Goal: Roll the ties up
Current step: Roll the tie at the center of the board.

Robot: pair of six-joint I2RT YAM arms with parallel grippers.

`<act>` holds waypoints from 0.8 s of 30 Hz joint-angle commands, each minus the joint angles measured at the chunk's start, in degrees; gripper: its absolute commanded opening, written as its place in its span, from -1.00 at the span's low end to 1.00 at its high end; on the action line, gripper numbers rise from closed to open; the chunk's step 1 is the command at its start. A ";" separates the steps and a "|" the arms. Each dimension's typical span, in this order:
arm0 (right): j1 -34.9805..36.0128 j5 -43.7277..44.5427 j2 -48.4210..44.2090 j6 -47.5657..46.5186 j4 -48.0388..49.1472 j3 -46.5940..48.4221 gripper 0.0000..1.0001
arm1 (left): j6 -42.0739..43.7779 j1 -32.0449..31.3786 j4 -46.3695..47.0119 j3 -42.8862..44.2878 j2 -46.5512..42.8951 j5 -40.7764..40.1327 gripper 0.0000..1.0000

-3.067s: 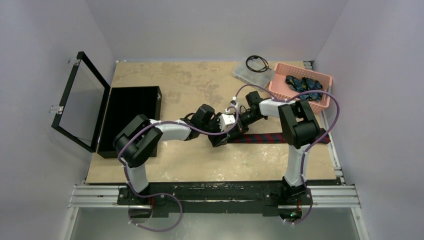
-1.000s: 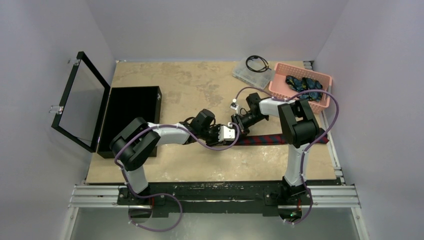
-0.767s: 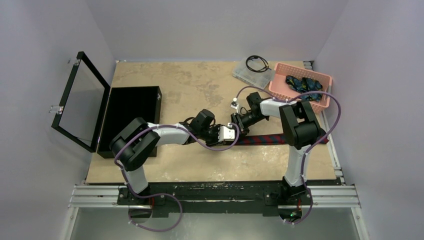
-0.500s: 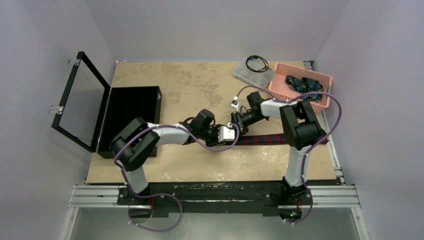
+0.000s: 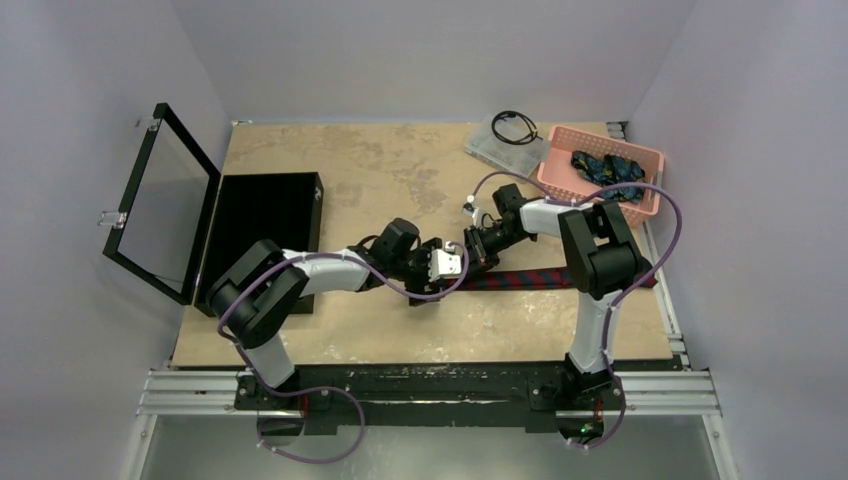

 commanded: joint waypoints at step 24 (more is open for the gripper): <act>0.21 -2.26 -4.33 -3.28 -2.49 0.24 -1.00 | -0.11 -2.75 -3.66 5.24 5.67 0.14 -0.38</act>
